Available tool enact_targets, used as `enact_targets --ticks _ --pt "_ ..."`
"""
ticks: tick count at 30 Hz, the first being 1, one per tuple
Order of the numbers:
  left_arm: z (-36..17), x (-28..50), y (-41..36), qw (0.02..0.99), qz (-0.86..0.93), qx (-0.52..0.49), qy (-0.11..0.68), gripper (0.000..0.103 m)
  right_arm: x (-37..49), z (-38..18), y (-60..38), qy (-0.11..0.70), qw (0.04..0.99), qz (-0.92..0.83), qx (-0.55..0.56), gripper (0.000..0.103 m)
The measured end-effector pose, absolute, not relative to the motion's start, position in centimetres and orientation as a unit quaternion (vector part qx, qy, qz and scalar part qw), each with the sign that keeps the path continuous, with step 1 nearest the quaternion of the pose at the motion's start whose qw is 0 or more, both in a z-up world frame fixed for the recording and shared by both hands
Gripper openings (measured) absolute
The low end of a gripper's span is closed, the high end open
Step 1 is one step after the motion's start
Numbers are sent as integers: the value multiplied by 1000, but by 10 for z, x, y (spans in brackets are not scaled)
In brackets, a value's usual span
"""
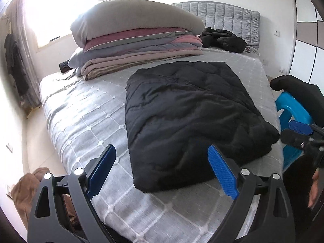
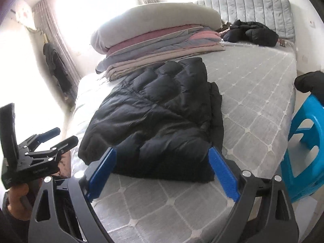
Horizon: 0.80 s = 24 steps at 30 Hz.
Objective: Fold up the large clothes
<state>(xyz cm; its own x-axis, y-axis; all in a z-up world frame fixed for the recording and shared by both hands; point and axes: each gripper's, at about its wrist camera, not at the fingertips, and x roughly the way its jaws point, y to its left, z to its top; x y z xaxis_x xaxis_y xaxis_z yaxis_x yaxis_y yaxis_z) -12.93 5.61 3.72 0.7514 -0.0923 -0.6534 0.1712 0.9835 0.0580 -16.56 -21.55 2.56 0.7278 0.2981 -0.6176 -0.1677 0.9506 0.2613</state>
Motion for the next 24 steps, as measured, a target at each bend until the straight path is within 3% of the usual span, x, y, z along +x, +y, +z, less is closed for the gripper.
enact_targets --ticks 7,24 --pt "46 -156 50 942 -63 59 325 94 -186 21 -199 329 935 115 71 90" --pt "44 -164 46 940 -58 46 334 95 -188 18 -186 331 935 104 66 91"
